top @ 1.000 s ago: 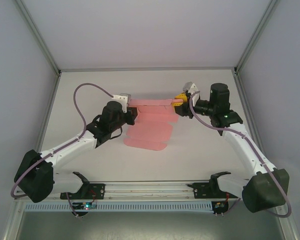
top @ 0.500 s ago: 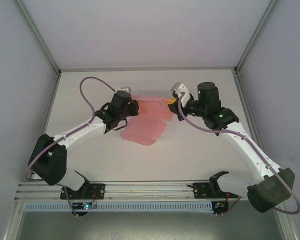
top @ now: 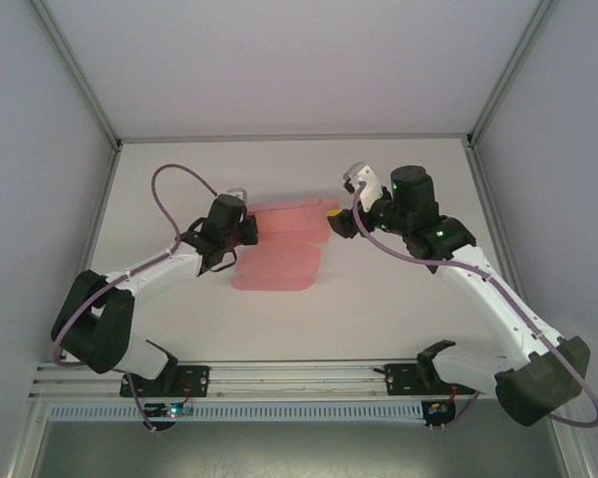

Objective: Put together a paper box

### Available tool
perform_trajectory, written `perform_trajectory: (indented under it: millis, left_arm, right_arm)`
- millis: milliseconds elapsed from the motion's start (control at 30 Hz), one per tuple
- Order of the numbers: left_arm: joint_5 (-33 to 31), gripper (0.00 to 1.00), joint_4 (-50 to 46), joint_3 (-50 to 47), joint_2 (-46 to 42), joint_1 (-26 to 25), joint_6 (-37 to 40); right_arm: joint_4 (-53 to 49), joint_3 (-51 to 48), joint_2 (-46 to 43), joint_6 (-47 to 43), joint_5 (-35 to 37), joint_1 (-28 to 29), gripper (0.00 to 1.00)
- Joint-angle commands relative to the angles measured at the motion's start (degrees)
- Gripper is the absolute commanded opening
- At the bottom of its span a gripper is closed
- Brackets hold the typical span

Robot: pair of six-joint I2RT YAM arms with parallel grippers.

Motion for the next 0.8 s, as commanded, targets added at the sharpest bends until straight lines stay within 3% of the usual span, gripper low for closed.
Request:
perform_trajectory:
  millis: [0, 100, 433, 633, 767]
  left_arm:
    - [-0.65, 0.00, 3.26, 1.22, -4.19, -0.37, 7.26]
    - [1.55, 0.00, 3.84, -0.51, -6.02, -0.48, 9.72]
    - [6.59, 0.00, 6.61, -4.36, -10.94, -1.18, 11.08]
    - [4.00, 0.00, 5.13, -3.28, -10.68, -1.32, 8.38]
    - [8.73, 0.00, 8.49, -4.06, -9.61, -1.37, 7.89]
  right_arm:
    - [-0.08, 0.36, -3.36, 0.01, 4.15, -0.13, 0.98]
    - [0.45, 1.78, -2.92, 0.87, 5.38, -0.59, 0.98]
    - [-7.97, 10.73, 10.78, -2.36, 2.92, 2.25, 0.98]
    - [-7.48, 9.93, 14.48, -4.07, 0.13, 5.64, 0.98]
    - [0.81, 7.15, 15.86, -1.01, 7.50, 8.40, 0.98]
